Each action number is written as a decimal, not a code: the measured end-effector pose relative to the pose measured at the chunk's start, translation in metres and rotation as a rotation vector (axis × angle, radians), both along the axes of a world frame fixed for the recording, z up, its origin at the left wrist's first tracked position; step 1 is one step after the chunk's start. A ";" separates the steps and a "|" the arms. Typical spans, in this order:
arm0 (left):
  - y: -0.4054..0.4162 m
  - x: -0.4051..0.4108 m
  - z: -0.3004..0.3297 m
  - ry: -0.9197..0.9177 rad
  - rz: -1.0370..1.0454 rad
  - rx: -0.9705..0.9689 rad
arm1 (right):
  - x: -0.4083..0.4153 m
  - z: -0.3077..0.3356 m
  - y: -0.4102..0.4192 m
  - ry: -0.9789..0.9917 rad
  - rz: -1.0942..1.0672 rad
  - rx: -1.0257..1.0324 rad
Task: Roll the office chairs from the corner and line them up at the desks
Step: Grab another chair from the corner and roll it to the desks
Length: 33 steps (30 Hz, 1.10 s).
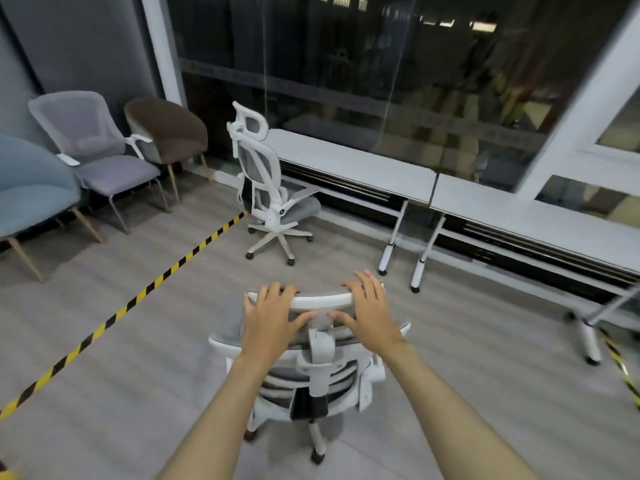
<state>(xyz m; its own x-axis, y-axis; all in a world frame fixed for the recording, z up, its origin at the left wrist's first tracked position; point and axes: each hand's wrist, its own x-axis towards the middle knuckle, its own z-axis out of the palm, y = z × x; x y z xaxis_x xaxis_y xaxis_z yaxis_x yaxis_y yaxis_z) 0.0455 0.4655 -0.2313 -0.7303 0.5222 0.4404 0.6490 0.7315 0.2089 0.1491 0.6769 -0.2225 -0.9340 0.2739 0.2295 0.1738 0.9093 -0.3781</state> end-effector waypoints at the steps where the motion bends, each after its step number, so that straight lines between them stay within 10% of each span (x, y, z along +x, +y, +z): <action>1: 0.016 -0.013 0.000 0.007 -0.010 0.005 | -0.011 0.001 0.016 -0.003 -0.010 0.013; 33: 0.513 -0.426 -0.001 -0.121 -0.207 0.014 | -0.397 0.005 0.465 0.044 -0.169 -0.151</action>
<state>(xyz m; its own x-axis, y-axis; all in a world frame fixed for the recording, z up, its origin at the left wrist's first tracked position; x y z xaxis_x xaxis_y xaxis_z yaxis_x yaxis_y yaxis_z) -0.3801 0.9785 -0.2326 -0.6563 0.6607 0.3645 0.7544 0.5824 0.3028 -0.2479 1.1415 -0.2170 -0.8617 0.4601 0.2140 0.2991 0.8012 -0.5183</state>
